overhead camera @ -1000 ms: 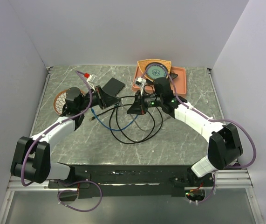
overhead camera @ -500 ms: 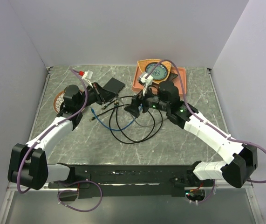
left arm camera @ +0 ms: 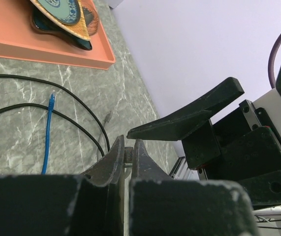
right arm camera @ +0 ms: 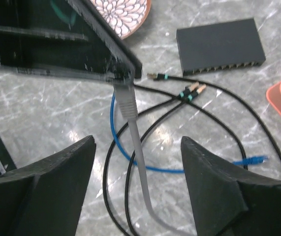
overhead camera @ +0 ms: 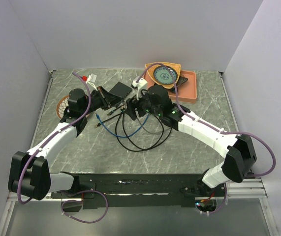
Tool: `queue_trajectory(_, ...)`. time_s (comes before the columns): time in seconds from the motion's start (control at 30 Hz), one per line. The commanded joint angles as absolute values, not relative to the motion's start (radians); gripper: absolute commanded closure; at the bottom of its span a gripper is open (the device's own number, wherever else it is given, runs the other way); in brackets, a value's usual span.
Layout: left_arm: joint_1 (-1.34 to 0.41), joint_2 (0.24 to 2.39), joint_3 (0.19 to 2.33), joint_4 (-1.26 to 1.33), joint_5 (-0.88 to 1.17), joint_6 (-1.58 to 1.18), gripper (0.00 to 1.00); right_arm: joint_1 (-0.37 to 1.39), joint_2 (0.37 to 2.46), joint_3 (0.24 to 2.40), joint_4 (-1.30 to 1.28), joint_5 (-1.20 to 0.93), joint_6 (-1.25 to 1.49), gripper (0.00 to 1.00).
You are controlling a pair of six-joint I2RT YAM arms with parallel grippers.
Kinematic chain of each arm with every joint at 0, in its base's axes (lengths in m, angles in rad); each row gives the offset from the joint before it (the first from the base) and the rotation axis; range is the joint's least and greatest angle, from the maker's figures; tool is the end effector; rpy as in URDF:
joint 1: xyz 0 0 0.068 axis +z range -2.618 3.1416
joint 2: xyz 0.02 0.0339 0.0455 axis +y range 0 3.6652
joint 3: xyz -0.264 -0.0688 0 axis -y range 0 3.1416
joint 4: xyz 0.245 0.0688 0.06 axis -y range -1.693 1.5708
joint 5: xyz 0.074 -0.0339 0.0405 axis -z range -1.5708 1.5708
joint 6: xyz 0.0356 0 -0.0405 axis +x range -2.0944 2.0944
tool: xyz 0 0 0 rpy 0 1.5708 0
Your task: Insert the plug into the switch port
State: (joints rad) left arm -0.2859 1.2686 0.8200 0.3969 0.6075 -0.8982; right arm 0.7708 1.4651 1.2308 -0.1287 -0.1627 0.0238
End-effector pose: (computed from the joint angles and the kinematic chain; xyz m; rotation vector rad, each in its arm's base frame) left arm 0.2737 -0.1016 0.3080 -0.0304 1.8058 -1.3676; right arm 0.2445 0.2455 0.3388 -0.8293 1.8097 0.6800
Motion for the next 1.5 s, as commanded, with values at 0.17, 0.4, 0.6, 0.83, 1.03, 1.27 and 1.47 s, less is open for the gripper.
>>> queue_trajectory(0.17,-0.293,1.252,0.838,0.428,0.604,-0.933,0.99,0.793,1.520,1.333,-0.060,-0.127,0.017,0.42)
queue_trajectory(0.4,-0.293,1.247,0.835,0.434,0.600,-0.937,0.99,0.796,1.531,1.322,-0.037,-0.133,0.018,0.58)
queue_trajectory(0.6,-0.293,1.256,0.835,0.431,0.606,-0.939,0.99,0.798,1.517,1.292,-0.003,-0.114,0.029,0.66)
queue_trajectory(0.83,-0.296,1.255,0.830,0.436,0.604,-0.946,0.99,0.798,1.526,1.295,0.020,-0.083,0.044,0.98)
queue_trajectory(1.03,-0.296,1.247,0.838,0.388,0.572,-0.910,0.93,0.798,1.513,1.267,0.025,-0.072,0.041,1.00)
queue_trajectory(1.27,-0.296,1.239,0.848,0.376,0.546,-0.865,0.20,0.798,1.396,1.203,0.028,-0.035,0.020,1.00)
queue_trajectory(1.47,-0.296,1.174,0.835,0.379,0.456,-0.841,0.04,0.790,1.223,1.135,0.060,-0.006,0.025,1.00)
